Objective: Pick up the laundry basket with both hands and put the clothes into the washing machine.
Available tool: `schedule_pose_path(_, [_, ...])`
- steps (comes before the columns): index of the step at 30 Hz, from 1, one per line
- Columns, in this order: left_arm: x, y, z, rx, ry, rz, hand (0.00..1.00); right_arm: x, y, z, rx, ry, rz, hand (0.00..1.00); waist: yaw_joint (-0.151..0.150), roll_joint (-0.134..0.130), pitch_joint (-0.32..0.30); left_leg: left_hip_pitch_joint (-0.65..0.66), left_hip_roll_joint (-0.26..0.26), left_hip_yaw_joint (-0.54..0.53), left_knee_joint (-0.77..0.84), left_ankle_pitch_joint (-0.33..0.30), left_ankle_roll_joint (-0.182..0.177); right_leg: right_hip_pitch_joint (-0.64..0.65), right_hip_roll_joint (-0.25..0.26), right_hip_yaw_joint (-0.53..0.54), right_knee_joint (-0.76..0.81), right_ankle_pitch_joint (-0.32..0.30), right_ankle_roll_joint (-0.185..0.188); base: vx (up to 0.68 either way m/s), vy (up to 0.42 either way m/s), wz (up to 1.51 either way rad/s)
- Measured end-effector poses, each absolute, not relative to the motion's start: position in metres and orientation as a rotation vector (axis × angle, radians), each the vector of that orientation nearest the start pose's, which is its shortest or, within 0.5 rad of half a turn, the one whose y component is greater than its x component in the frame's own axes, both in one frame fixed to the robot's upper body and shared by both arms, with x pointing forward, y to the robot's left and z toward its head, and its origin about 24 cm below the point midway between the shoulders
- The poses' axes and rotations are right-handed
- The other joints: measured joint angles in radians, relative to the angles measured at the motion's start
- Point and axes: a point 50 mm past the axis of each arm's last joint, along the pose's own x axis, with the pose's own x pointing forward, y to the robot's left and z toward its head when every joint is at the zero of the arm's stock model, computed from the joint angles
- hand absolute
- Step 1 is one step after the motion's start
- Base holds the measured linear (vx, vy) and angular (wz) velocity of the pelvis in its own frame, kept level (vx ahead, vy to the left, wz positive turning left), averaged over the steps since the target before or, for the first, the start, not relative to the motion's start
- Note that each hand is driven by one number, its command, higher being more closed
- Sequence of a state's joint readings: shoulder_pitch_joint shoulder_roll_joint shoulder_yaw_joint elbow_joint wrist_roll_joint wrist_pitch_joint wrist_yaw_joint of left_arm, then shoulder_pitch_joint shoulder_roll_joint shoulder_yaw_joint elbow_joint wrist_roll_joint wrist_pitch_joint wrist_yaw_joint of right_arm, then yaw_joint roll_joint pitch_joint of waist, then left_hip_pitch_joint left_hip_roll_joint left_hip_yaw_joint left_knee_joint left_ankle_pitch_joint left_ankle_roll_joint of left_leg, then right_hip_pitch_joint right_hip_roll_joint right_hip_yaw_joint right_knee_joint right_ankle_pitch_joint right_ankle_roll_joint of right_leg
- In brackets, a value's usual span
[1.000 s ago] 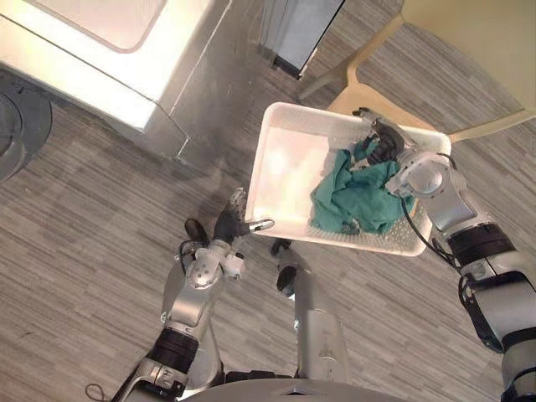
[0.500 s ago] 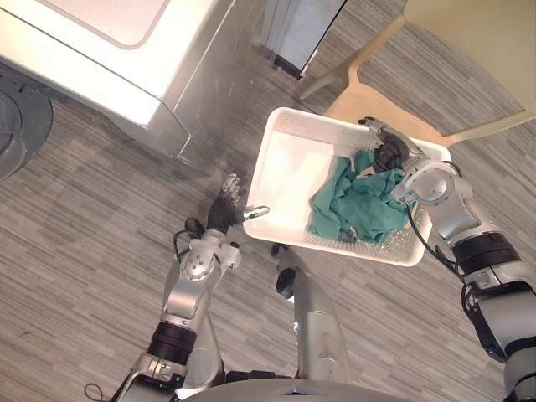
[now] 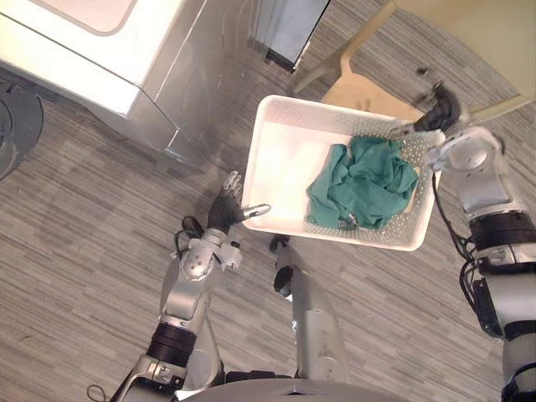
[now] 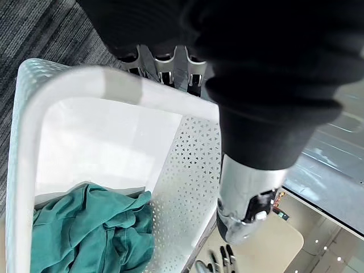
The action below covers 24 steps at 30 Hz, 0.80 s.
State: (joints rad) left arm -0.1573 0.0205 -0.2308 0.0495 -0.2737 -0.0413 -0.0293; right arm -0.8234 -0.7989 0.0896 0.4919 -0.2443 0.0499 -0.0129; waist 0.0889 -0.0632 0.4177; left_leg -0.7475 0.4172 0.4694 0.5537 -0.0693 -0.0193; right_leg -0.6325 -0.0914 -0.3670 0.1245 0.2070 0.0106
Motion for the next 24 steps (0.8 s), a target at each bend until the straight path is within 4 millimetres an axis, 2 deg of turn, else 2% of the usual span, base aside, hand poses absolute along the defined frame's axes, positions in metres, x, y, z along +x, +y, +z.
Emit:
schedule_pose_path(1, [0.274, 0.084, 0.072, -0.232, -0.106, -0.306, 0.00, 0.357, -0.284, 0.260, -0.968, -0.309, -0.303, 0.00, 0.000, 0.000, 0.000, 0.000, 0.000, 0.002, 0.001, 0.000, 0.000, -0.001, -0.001, 0.000, 0.001, 0.000, 0.000, 0.00, 0.000, 0.00])
schedule_pose_path(2, [0.275, 0.084, 0.072, -0.235, -0.106, -0.305, 0.00, 0.349, -0.279, 0.280, -0.971, -0.409, -0.354, 0.00, 0.001, 0.000, 0.000, 0.000, -0.001, 0.012, 0.003, 0.000, 0.000, -0.011, -0.005, 0.004, 0.010, 0.000, 0.000, 0.02, 0.011, -0.04])
schedule_pose_path(3, [0.275, 0.084, 0.072, -0.237, -0.107, -0.304, 0.00, 0.345, -0.278, 0.287, -0.968, -0.452, -0.377, 0.00, 0.002, 0.000, 0.000, -0.001, -0.001, 0.017, 0.003, 0.000, 0.000, -0.016, -0.007, 0.008, 0.013, 0.001, -0.001, 0.03, 0.017, -0.09])
schedule_pose_path(4, [0.275, 0.084, 0.073, -0.245, -0.109, -0.302, 0.00, 0.336, -0.275, 0.304, -0.945, -0.548, -0.431, 0.00, 0.004, 0.000, 0.000, -0.002, -0.002, 0.026, 0.004, 0.000, 0.001, -0.028, -0.011, 0.017, 0.025, 0.003, -0.004, 0.02, 0.013, -0.08])
schedule_pose_path(7, [0.277, 0.085, 0.075, -0.262, -0.118, -0.287, 0.00, 0.323, -0.280, 0.320, -0.927, -0.620, -0.534, 0.00, 0.002, 0.000, 0.000, -0.002, -0.001, 0.028, 0.007, -0.001, 0.001, -0.032, -0.011, 0.022, 0.031, 0.000, -0.004, 0.01, 0.001, -0.03])
schedule_pose_path(9, [0.278, 0.084, 0.077, -0.280, -0.124, -0.275, 0.00, 0.306, -0.288, 0.330, -0.873, -0.677, -0.626, 0.00, 0.001, 0.001, 0.000, -0.002, 0.000, 0.027, 0.012, -0.005, 0.000, -0.034, -0.012, 0.024, 0.039, -0.008, -0.003, 0.00, 0.000, 0.00])
schedule_pose_path(11, [0.279, 0.084, 0.078, -0.282, -0.124, -0.269, 0.00, 0.291, -0.290, 0.331, -0.827, -0.725, -0.682, 0.00, -0.001, 0.001, -0.001, -0.002, 0.004, 0.026, 0.018, -0.012, 0.000, -0.034, -0.012, 0.024, 0.049, -0.020, 0.003, 0.00, 0.000, 0.00])
schedule_pose_path(14, [0.279, 0.085, 0.078, -0.282, -0.122, -0.259, 0.00, 0.263, -0.282, 0.312, -0.770, -0.788, -0.736, 0.00, -0.004, 0.002, -0.003, -0.002, 0.005, 0.025, 0.021, -0.023, -0.002, -0.038, -0.015, 0.025, 0.063, -0.031, 0.007, 0.00, 0.000, 0.00])
schedule_pose_path(16, [0.281, 0.087, 0.078, -0.277, -0.115, -0.246, 0.00, 0.247, -0.266, 0.279, -0.714, -0.776, -0.688, 0.00, -0.007, 0.003, -0.004, -0.002, 0.000, 0.026, 0.021, -0.023, -0.003, -0.047, -0.023, 0.025, 0.082, -0.044, 0.007, 0.03, 0.000, 0.03])
schedule_pose_path(18, [0.282, 0.090, 0.078, -0.285, -0.114, -0.224, 0.00, 0.239, -0.257, 0.256, -0.681, -0.734, -0.659, 0.00, -0.008, 0.005, -0.005, -0.003, -0.002, 0.026, 0.021, -0.024, -0.003, -0.054, -0.028, 0.025, 0.097, -0.052, 0.008, 0.02, 0.002, 0.03])
schedule_pose_path(20, [0.283, 0.094, 0.078, -0.285, -0.118, -0.199, 0.00, 0.233, -0.238, 0.218, -0.671, -0.636, -0.546, 0.00, -0.018, 0.006, -0.006, -0.003, -0.002, 0.019, 0.023, -0.027, -0.005, -0.055, -0.031, 0.025, 0.112, -0.060, 0.004, 0.03, 0.002, 0.05])
schedule_pose_path(24, [0.283, 0.097, 0.077, -0.294, -0.117, -0.174, 0.00, 0.235, -0.219, 0.191, -0.668, -0.550, -0.386, 0.00, -0.032, 0.007, -0.006, -0.002, -0.009, 0.014, 0.021, -0.027, -0.005, -0.055, -0.037, 0.023, 0.122, -0.069, 0.006, 0.01, -0.003, 0.05])
